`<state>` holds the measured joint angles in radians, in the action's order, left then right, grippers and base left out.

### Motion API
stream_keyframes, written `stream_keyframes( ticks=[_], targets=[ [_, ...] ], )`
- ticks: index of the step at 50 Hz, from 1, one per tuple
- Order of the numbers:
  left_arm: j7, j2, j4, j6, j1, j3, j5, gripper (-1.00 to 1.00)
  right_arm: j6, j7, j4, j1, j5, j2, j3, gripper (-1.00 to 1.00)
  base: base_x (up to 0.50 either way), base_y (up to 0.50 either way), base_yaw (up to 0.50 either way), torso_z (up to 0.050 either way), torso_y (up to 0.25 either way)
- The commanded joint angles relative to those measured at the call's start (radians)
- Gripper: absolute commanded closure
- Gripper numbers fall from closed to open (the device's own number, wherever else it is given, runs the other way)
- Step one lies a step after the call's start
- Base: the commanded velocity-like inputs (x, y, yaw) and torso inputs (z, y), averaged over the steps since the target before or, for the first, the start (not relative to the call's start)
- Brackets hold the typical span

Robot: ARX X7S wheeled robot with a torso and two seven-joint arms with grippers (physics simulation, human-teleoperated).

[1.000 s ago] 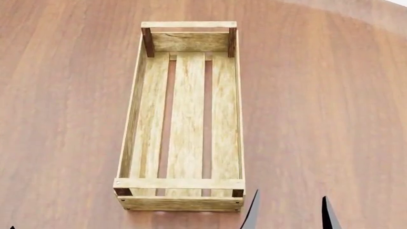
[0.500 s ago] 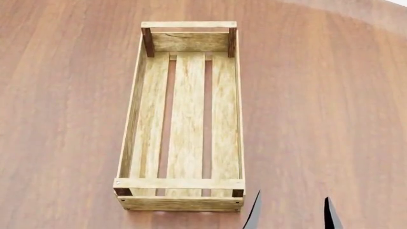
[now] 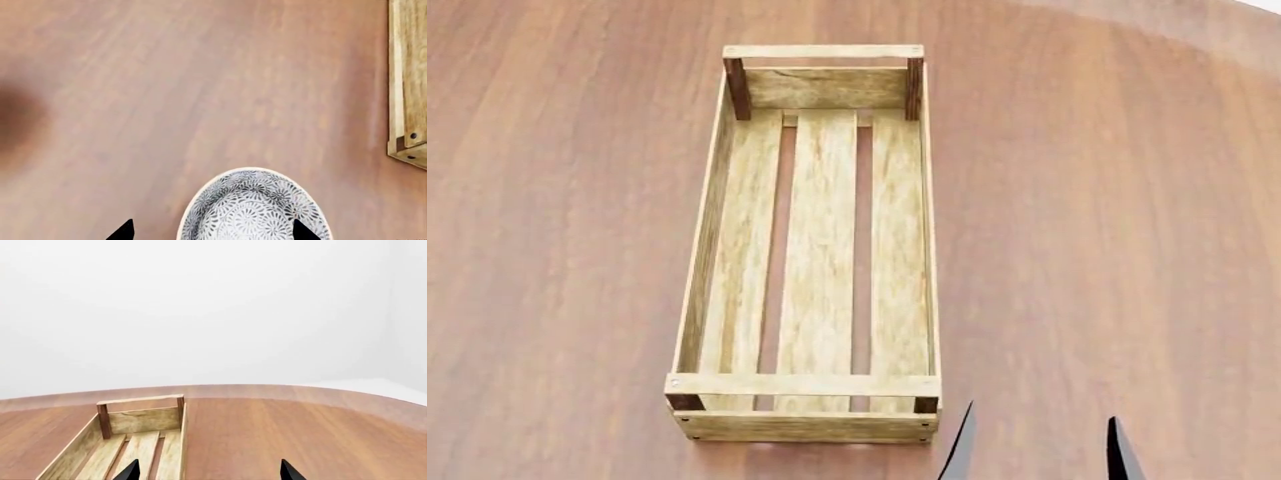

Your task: Stack the right bowl on the left bowl and place them in the tray.

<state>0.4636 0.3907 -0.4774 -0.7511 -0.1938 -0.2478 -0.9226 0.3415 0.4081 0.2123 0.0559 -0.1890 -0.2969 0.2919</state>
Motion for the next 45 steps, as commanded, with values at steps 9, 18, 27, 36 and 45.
stream_keyframes(
  ticks=[9, 18, 27, 36, 45],
  targets=[
    [-0.055, -0.038, 0.076, 0.066, -0.041, -0.042, 0.032, -1.00, -0.001, -0.016, -0.001, 0.001, 0.027, 0.013, -0.008, -1.00, 0.00, 0.00, 0.00, 0.000, 0.000],
    [-0.079, -0.048, 0.124, 0.089, -0.034, -0.029, 0.046, -1.00, -0.003, -0.012, 0.000, -0.001, 0.025, 0.011, -0.006, -1.00, 0.00, 0.00, 0.00, 0.000, 0.000],
    [-0.076, -0.045, 0.112, 0.084, -0.032, -0.019, 0.043, -1.00, -0.002, -0.011, -0.001, -0.002, 0.022, 0.008, -0.003, -1.00, 0.00, 0.00, 0.00, 0.000, 0.000],
    [-0.073, -0.046, 0.115, 0.079, -0.023, -0.007, 0.040, -1.00, -0.013, -0.007, 0.007, -0.005, 0.023, 0.004, 0.000, -1.00, 0.00, 0.00, 0.00, 0.000, 0.000],
    [-0.079, -0.051, 0.157, 0.093, -0.014, -0.002, 0.054, -1.00, -0.013, -0.005, 0.004, -0.007, 0.028, 0.003, 0.006, -1.00, 0.00, 0.00, 0.00, 0.000, 0.000]
  ],
)
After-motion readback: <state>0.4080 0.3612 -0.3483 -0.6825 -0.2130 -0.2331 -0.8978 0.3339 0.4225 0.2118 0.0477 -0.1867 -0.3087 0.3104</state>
